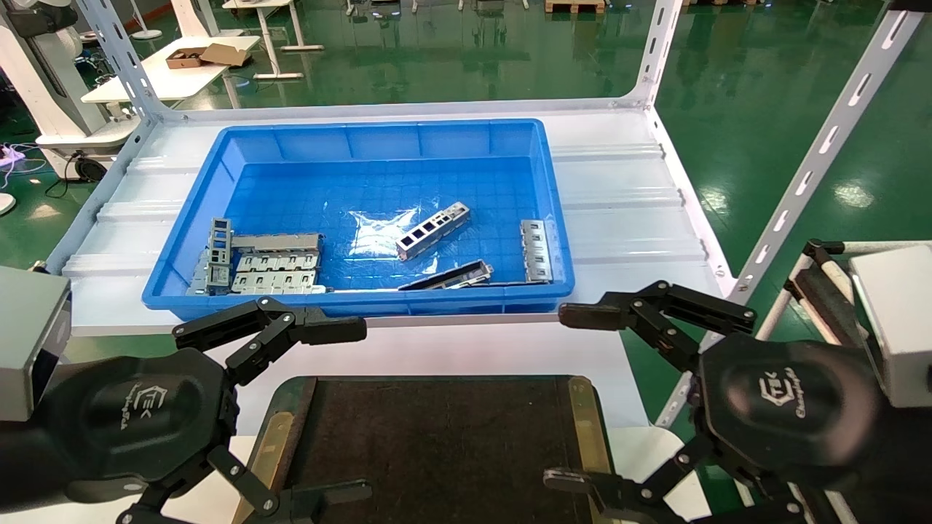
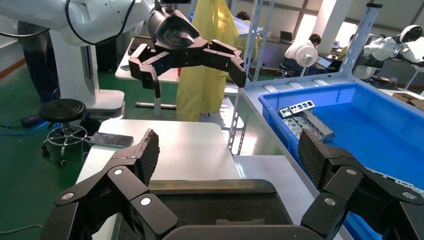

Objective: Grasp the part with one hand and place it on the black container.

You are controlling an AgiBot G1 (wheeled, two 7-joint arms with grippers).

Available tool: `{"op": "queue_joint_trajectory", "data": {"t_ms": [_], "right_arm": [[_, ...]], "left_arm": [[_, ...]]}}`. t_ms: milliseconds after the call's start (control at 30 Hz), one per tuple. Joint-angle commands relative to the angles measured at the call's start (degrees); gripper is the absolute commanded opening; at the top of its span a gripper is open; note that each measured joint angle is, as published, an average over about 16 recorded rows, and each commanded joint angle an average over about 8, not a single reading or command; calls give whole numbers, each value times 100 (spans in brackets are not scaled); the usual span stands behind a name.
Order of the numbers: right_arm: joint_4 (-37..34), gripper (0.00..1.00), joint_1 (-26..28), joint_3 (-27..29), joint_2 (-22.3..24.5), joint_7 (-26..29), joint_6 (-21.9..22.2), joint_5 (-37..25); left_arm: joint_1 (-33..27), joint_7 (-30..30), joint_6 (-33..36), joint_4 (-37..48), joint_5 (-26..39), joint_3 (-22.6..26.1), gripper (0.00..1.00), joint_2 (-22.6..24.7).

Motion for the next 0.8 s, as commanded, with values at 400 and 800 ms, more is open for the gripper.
{"op": "queue_joint_trajectory", "data": {"t_ms": [400,800], "right_arm": [[3,100,-6,27,-11,14,-11,-19],[6,100,-15,64,-25,34,-27,-44]], "left_arm": [[1,0,1,-1,0,0,100,0],[2,-1,1,-3,0,-1,100,-1]]}}
